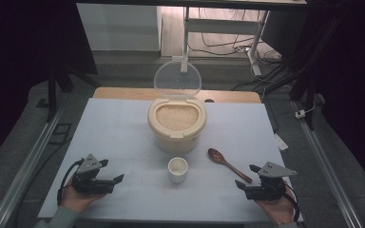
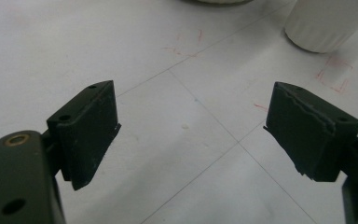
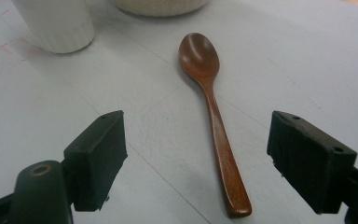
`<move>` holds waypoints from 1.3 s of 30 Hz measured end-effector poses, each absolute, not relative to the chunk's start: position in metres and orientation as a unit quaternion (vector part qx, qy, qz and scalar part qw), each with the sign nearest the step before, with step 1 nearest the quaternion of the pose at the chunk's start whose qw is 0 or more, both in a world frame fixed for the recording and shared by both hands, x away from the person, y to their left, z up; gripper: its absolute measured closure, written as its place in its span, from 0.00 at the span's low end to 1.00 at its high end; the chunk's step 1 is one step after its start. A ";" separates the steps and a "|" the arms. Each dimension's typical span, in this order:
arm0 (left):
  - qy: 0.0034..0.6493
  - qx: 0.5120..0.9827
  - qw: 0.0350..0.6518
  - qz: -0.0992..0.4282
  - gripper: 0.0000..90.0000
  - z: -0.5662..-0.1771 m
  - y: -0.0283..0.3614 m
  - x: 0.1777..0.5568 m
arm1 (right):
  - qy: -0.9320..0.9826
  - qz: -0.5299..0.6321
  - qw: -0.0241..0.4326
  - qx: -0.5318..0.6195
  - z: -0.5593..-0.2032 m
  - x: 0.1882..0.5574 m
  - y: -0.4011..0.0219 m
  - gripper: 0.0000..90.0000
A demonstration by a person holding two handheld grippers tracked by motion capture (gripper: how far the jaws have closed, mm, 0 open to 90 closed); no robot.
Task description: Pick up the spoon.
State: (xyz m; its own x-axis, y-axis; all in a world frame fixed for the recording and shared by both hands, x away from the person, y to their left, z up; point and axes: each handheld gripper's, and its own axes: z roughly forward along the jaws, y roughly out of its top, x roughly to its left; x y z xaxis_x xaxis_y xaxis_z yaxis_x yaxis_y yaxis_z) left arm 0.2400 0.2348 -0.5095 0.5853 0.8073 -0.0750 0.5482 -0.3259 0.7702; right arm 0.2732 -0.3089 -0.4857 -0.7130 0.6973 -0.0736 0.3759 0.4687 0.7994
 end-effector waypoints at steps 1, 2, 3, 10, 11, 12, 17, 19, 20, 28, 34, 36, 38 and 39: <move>0.425 0.798 0.395 0.163 0.18 -0.510 0.235 0.240 | 0.833 0.403 0.200 0.321 -0.486 0.273 -0.309 0.22; 0.425 0.798 0.394 0.163 0.18 -0.510 0.235 0.240 | 0.833 0.404 0.200 0.321 -0.485 0.273 -0.309 0.22; 0.425 0.799 0.394 0.162 0.18 -0.511 0.235 0.240 | 0.832 0.404 0.199 0.324 -0.485 0.273 -0.309 0.22; 0.425 0.798 0.396 0.162 0.18 -0.510 0.235 0.239 | 0.832 0.398 0.200 0.330 -0.483 0.274 -0.308 0.22; 0.425 0.797 0.396 0.162 0.18 -0.510 0.235 0.239 | 0.830 0.399 0.202 0.332 -0.482 0.273 -0.308 0.22; 0.425 0.797 0.396 0.162 0.18 -0.510 0.235 0.239 | 0.829 0.401 0.201 0.334 -0.481 0.273 -0.308 0.22; 0.422 0.798 0.399 0.162 0.18 -0.510 0.236 0.239 | 0.834 0.393 0.193 0.335 -0.479 0.275 -0.303 0.23; 0.420 0.799 0.399 0.162 0.18 -0.510 0.236 0.239 | 0.838 0.386 0.195 0.334 -0.477 0.274 -0.300 0.24; 0.420 0.799 0.399 0.161 0.18 -0.510 0.236 0.239 | 0.838 0.387 0.194 0.332 -0.476 0.275 -0.299 0.24; 0.419 0.802 0.394 0.159 0.18 -0.511 0.234 0.240 | 0.848 0.375 0.185 0.326 -0.467 0.280 -0.293 0.26; 0.420 0.803 0.393 0.159 0.18 -0.512 0.234 0.240 | 0.859 0.352 0.181 0.323 -0.458 0.286 -0.287 0.27; 0.420 0.804 0.391 0.157 0.18 -0.513 0.234 0.241 | 0.865 0.340 0.179 0.324 -0.455 0.289 -0.286 0.27; 0.420 0.804 0.390 0.157 0.18 -0.513 0.233 0.241 | 0.870 0.331 0.172 0.323 -0.452 0.294 -0.284 0.27; 0.420 0.804 0.389 0.157 0.18 -0.513 0.233 0.241 | 0.872 0.326 0.172 0.323 -0.451 0.296 -0.283 0.27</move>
State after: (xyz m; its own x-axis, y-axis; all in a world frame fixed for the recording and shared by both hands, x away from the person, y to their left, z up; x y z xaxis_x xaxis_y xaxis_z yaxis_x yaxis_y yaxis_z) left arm 0.2414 0.2332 -0.5134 0.5974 0.7985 -0.0748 0.5541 -0.3435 0.7583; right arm 0.2958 -0.2827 -0.4506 -0.7324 0.6751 -0.0884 0.4513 0.5786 0.6794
